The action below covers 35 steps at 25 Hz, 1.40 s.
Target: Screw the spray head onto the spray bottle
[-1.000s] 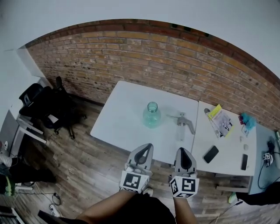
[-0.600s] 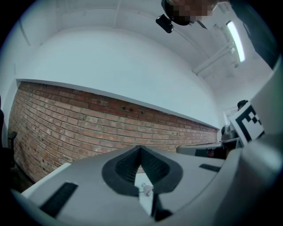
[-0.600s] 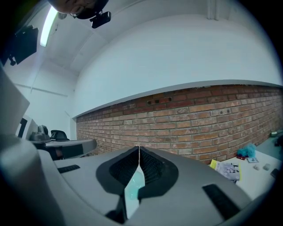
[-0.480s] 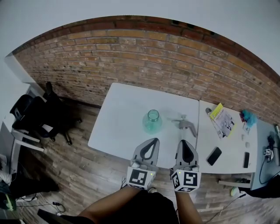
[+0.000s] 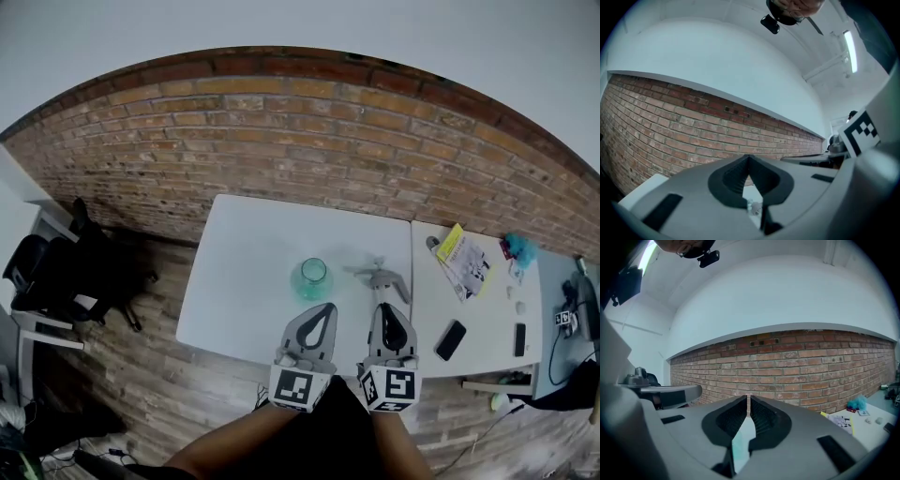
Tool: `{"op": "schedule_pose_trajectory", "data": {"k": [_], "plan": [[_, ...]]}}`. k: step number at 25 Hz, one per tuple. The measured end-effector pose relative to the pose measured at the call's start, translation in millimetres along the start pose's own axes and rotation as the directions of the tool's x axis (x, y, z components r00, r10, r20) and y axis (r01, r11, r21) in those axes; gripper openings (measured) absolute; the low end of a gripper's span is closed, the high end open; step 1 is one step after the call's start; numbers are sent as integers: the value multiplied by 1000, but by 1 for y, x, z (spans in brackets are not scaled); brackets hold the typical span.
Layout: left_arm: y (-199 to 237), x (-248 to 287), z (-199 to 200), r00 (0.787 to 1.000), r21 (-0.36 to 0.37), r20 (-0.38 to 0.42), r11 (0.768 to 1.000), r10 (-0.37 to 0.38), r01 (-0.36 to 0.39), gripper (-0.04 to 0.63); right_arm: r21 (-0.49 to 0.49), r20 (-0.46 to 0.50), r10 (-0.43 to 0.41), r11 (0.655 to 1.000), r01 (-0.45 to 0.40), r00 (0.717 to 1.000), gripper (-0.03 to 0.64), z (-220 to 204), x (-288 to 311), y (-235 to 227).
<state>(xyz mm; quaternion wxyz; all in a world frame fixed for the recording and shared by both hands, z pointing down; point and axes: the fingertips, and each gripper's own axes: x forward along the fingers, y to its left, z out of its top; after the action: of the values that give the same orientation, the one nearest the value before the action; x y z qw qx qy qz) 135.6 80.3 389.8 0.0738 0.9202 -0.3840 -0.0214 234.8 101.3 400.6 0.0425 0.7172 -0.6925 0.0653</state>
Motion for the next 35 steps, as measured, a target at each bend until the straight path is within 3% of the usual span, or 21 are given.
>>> {"op": "schedule_pose_trajectory", "data": {"k": [8,14,20,26,29,35], "plan": [[1,34,-4,1000,-22,-13,1000,20,-20,2,49,-121,-5,999,11,993,9,-25,40,-40],[0,53,3,999,-70,44,998,9,-6,2,41,-211,18,999,-9,977,9,-54,70,-64],[4,71,1,999,-25,40,999,30,-29,2,-12,-297,48,998,-54,954,9,-84,105,-81],[4,92,-1,998,-11,26,998,60,-59,2,-13,-431,82,995,-97,899,17,-127,136,-96],[8,102,-3,997,-13,24,997,77,-77,2,-2,-484,84,995,-97,871,74,-148,151,-110],[22,112,-8,991,-35,9,990,136,-136,2,14,-584,95,994,-107,806,77,-187,176,-129]]}}
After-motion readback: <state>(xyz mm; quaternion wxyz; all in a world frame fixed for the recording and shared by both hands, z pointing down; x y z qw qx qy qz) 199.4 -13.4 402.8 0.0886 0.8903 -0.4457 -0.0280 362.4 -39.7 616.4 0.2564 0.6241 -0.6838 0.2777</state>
